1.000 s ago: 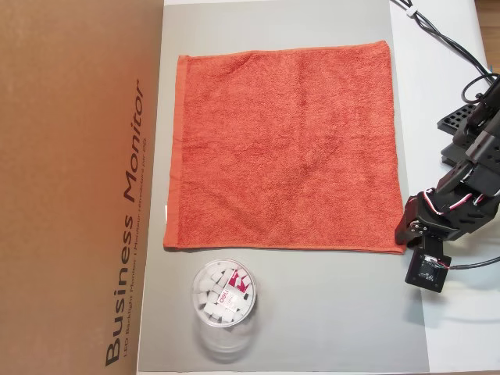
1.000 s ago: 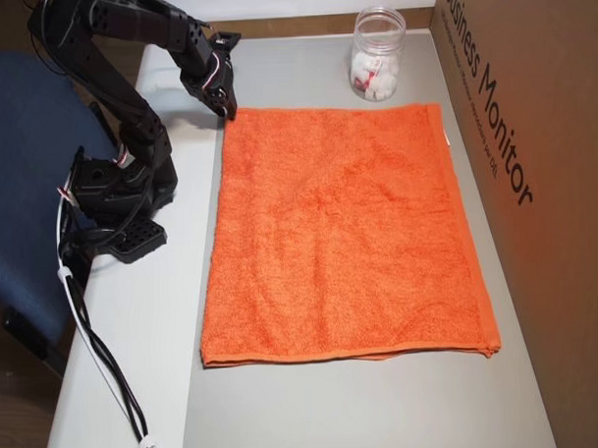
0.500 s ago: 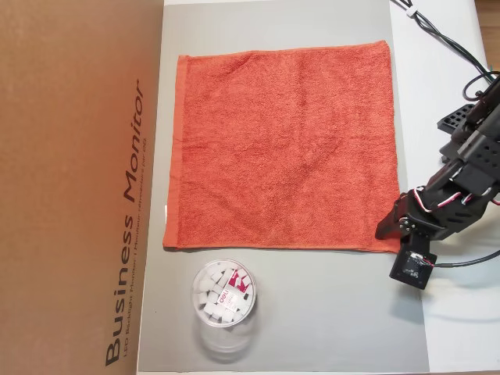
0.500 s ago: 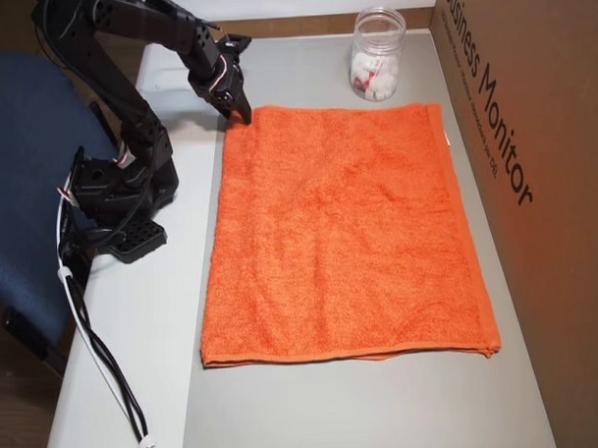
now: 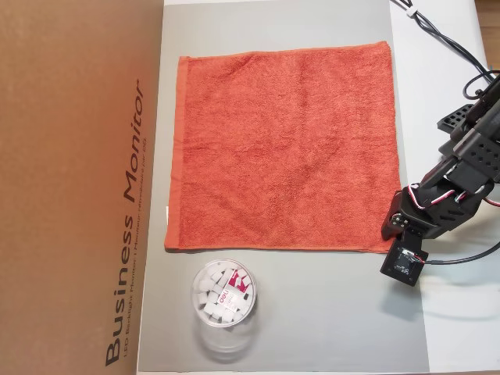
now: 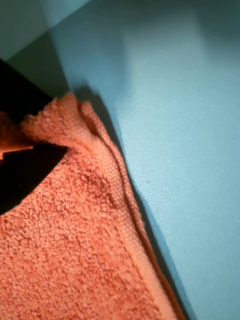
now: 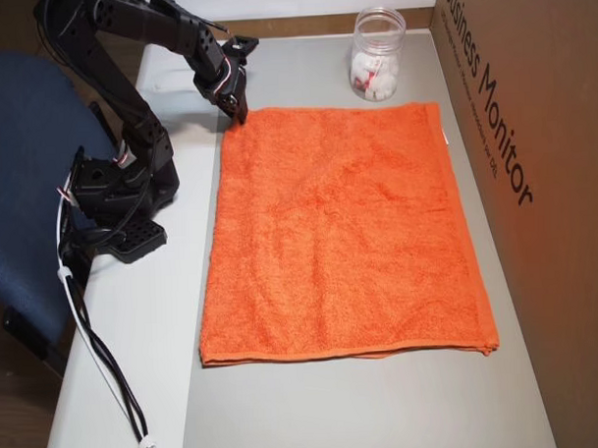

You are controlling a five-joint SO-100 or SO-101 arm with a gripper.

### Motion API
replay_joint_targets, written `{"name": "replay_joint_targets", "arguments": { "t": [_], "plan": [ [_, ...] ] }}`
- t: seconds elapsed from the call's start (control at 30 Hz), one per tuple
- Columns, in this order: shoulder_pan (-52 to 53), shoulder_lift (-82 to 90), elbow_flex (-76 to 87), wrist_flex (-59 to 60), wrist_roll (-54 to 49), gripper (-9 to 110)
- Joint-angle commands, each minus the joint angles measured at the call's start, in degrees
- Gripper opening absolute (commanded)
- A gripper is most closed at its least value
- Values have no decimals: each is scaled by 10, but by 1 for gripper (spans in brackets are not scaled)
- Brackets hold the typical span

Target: Fold the blanket.

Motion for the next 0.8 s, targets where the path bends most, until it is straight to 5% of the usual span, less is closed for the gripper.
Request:
{"name": "replay_joint_targets", "arguments": {
  "t": [0.0, 0.77],
  "plan": [
    [-5, -2, 4, -2, 4, 0],
    [-22, 114, 27, 9, 76, 0]
  ]
}}
